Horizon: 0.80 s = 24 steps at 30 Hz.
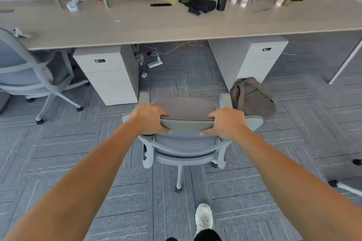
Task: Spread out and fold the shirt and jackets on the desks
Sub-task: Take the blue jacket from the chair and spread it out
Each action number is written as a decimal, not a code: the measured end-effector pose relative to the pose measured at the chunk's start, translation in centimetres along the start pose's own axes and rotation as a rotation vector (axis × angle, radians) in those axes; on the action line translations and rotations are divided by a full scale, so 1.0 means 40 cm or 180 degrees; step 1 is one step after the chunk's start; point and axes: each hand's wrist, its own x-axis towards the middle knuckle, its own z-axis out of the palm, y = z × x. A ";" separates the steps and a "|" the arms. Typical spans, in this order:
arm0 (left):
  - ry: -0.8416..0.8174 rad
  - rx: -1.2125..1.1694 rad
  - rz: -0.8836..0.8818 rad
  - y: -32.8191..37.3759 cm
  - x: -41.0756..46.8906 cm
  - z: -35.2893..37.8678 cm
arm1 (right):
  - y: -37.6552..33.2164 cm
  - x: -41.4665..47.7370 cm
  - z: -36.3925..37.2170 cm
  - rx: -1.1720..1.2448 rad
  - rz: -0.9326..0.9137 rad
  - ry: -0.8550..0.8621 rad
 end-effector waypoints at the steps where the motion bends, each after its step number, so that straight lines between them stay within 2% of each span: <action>1: -0.0029 -0.0018 -0.0038 0.000 0.038 -0.016 | 0.023 0.036 -0.013 0.0004 -0.0012 -0.0023; 7: -0.0071 -0.0648 -0.0296 -0.018 0.273 -0.112 | 0.167 0.271 -0.104 0.0003 -0.0280 -0.0026; 13: -0.0061 -0.0272 -0.0384 -0.054 0.520 -0.181 | 0.294 0.498 -0.174 -0.0027 -0.0297 -0.0094; 24: -0.0091 -0.0306 -0.0198 -0.247 0.927 -0.291 | 0.391 0.907 -0.301 -0.0080 -0.0273 -0.0096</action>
